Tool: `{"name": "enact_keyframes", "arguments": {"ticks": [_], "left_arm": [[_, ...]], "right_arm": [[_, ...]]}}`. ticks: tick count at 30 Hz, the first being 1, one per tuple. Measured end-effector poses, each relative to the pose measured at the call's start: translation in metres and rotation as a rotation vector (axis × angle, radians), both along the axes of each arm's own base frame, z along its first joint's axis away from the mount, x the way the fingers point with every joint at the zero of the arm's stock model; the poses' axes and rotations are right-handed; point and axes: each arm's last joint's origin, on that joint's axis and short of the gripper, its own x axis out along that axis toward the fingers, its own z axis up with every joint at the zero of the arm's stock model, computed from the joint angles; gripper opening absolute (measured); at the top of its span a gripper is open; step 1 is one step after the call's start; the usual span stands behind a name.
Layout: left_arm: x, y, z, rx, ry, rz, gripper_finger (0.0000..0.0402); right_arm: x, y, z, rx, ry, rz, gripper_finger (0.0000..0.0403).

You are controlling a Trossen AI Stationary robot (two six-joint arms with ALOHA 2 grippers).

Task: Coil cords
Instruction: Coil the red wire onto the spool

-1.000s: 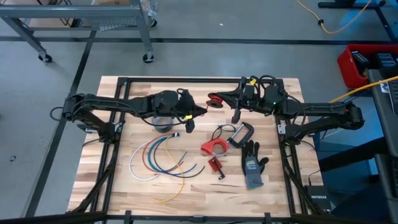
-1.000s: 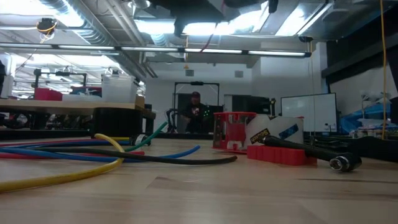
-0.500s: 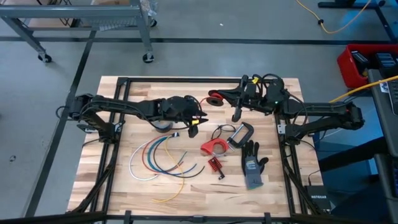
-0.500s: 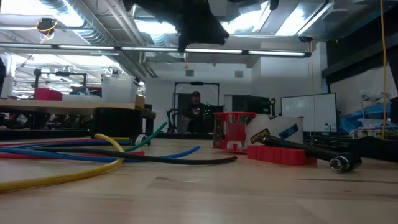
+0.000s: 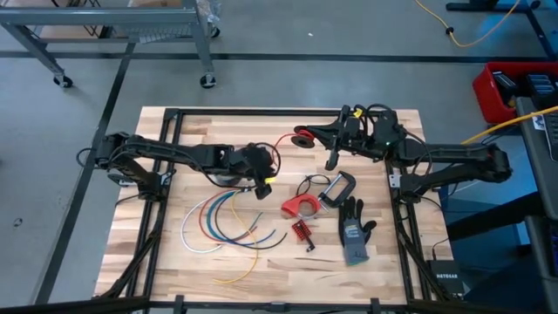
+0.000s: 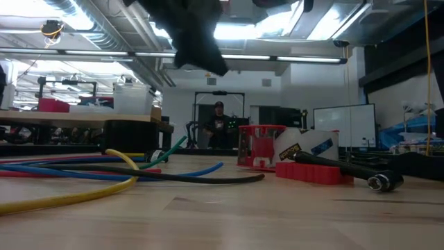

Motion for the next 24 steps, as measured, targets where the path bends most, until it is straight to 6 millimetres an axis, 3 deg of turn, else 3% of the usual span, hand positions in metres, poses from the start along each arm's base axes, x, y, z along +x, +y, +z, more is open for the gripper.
{"name": "enact_keyframes", "arguments": {"ticks": [8, 13, 19, 24], "left_arm": [[-0.012, 0.002, -0.009, 0.044, 0.144, 0.116, 0.0036], [-0.026, 0.004, -0.003, 0.122, 0.192, 0.207, 0.0038], [-0.059, -0.002, 0.021, 0.207, 0.225, 0.276, 0.0040], [-0.100, -0.008, 0.030, 0.229, 0.147, 0.343, 0.0040]], "right_arm": [[-0.018, 0.002, 0.004, -0.003, 0.056, -0.002, 0.0003], [-0.031, 0.004, 0.005, -0.010, 0.102, -0.003, 0.0003], [-0.046, 0.006, 0.006, -0.006, 0.142, -0.003, 0.0003], [-0.059, 0.006, 0.003, 0.006, 0.211, -0.046, 0.0003]]}}
